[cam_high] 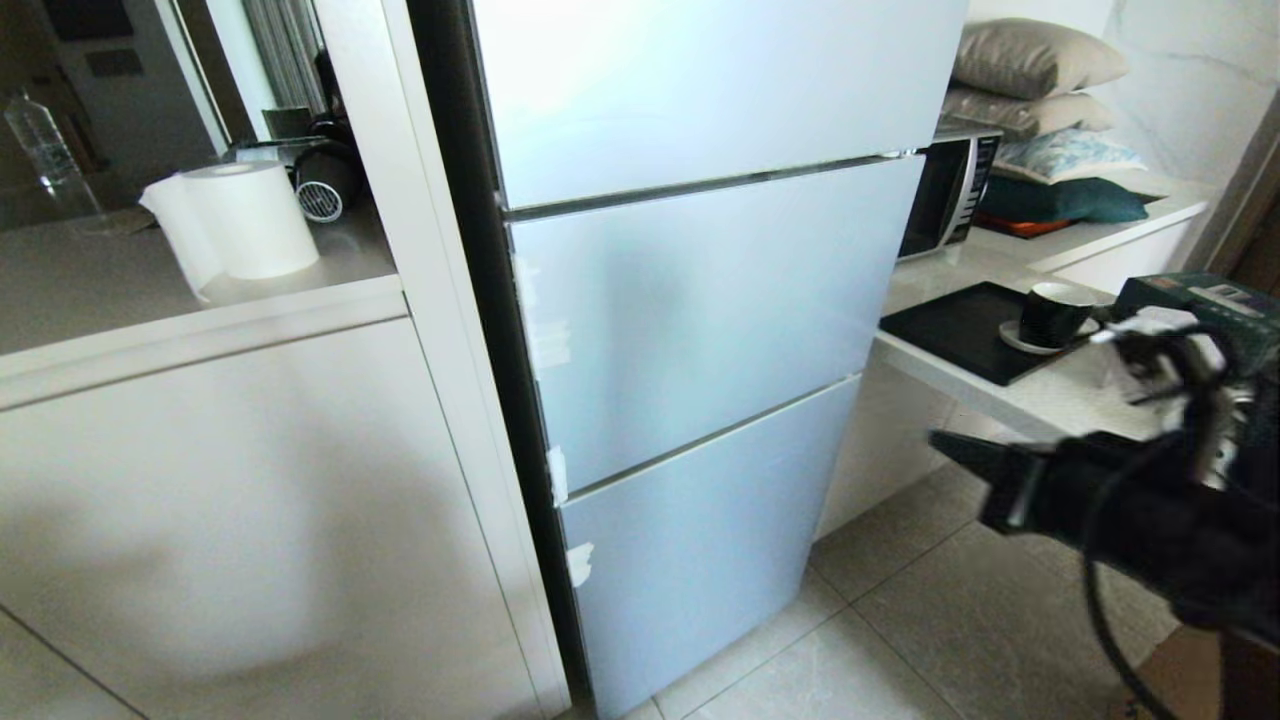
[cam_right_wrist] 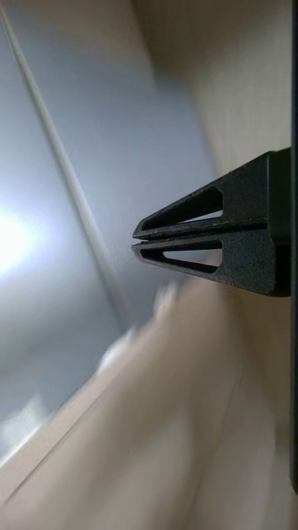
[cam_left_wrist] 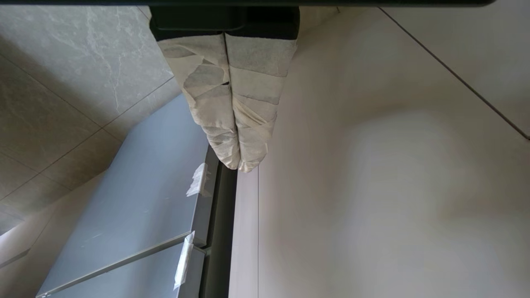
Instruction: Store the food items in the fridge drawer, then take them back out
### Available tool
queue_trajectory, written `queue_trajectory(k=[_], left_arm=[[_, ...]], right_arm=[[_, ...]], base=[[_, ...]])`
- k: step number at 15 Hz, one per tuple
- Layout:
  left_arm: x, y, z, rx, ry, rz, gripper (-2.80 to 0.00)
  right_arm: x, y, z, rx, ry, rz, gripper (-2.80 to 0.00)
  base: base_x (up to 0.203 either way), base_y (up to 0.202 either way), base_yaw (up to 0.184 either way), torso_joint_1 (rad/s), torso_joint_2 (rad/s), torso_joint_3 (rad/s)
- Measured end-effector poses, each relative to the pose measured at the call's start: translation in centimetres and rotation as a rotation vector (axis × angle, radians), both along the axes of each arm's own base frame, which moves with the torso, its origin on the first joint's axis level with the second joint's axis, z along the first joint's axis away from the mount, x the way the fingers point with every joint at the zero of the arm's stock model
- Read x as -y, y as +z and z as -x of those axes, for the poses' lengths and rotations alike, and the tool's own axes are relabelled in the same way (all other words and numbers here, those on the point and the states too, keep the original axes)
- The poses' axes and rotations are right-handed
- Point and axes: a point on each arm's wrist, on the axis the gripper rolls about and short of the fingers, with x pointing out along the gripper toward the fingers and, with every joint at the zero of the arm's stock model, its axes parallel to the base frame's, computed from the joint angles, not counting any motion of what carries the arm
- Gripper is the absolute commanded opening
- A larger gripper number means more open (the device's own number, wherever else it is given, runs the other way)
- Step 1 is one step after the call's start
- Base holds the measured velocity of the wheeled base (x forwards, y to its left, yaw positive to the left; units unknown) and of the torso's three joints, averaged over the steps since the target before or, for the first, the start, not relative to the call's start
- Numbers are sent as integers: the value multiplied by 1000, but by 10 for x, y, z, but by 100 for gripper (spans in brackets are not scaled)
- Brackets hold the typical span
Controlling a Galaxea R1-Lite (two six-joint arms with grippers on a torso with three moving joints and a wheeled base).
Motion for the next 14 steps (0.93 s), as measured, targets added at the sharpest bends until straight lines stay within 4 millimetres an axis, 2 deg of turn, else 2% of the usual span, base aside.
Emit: queue_trajectory(k=[3,5,7,9,11,12,14], left_arm=[[0,0,0,0,1,0,-280],[0,0,0,0,0,0,-280],[0,0,0,0,1,0,-280],[0,0,0,0,0,0,-280],[0,0,0,0,0,0,-280],[0,0,0,1,0,0,-280],[0,0,0,1,0,0,-280]], right_arm=[[53,-12,77,92,-102,180,-280],[69,-31,124,133,-154,245,-280],[75,-57,161,154,-191,287,-280],[78,-84,187,158,-223,314,-280],[78,-105,201,167,-245,333,-280],[78,-113,204,161,-256,339,-280],[78,-116,208,198,-269,337,-280]], base=[[0,0,0,0,0,0],[0,0,0,0,0,0],[0,0,0,0,0,0],[0,0,0,0,0,0],[0,0,0,0,0,0],[0,0,0,0,0,0],[0,0,0,0,0,0]])
